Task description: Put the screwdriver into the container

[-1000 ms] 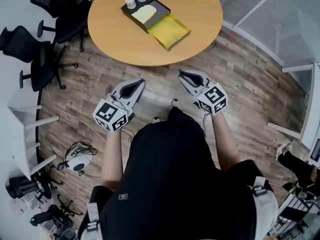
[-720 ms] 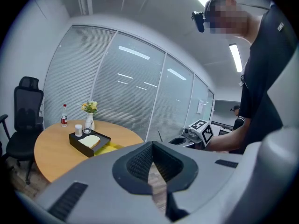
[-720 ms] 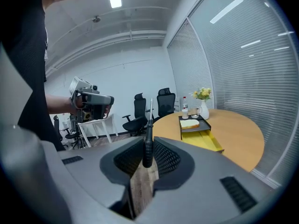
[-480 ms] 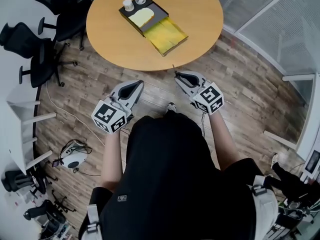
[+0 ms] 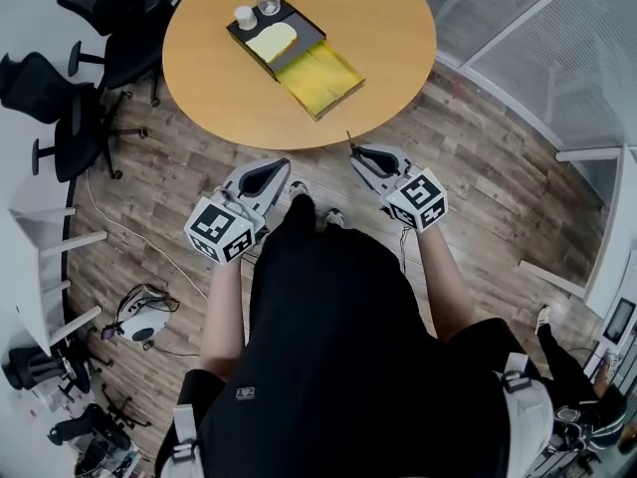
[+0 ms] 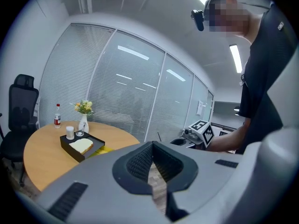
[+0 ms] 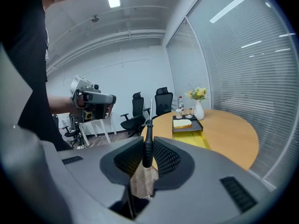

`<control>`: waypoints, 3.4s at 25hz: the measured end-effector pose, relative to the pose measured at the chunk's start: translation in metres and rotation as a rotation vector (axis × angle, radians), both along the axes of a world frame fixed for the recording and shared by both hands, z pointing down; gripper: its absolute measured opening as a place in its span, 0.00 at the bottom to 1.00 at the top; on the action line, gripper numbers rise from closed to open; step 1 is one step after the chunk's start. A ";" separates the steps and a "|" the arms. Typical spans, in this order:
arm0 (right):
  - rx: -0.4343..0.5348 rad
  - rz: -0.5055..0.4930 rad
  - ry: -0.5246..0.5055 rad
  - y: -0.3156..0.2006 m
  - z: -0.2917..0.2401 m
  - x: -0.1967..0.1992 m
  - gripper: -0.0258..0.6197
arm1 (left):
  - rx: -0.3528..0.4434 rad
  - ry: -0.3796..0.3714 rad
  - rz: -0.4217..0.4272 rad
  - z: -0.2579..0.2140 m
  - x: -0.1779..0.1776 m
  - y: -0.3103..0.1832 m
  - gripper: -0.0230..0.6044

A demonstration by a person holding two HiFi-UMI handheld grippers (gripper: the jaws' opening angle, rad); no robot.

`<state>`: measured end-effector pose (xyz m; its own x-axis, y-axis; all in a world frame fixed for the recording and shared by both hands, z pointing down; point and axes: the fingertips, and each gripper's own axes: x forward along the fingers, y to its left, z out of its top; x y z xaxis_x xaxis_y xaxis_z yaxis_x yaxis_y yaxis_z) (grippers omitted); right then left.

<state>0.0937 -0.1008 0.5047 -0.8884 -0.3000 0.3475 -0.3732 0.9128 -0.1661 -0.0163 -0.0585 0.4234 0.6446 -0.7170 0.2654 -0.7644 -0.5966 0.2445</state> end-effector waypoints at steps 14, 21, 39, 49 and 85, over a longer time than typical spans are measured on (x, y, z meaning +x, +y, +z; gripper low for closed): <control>-0.029 0.043 0.037 -0.043 0.012 -0.013 0.13 | -0.026 0.030 0.062 0.016 -0.011 -0.059 0.04; -0.035 -0.026 0.081 -0.052 0.021 -0.058 0.13 | -0.053 0.010 0.075 0.027 -0.037 -0.086 0.04; -0.028 0.021 0.155 -0.128 0.042 -0.125 0.13 | -0.059 0.038 0.162 0.043 -0.099 -0.171 0.04; -0.037 0.008 0.186 -0.148 0.053 -0.139 0.13 | -0.071 0.035 0.168 0.046 -0.115 -0.190 0.04; -0.047 -0.399 0.348 -0.215 0.117 -0.127 0.13 | -0.120 0.049 -0.131 0.054 -0.096 -0.249 0.04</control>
<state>-0.0336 -0.3155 0.6219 -0.7601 0.0611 0.6469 -0.0384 0.9896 -0.1386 -0.1125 -0.3072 0.4776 0.5618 -0.7608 0.3250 -0.8192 -0.4569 0.3466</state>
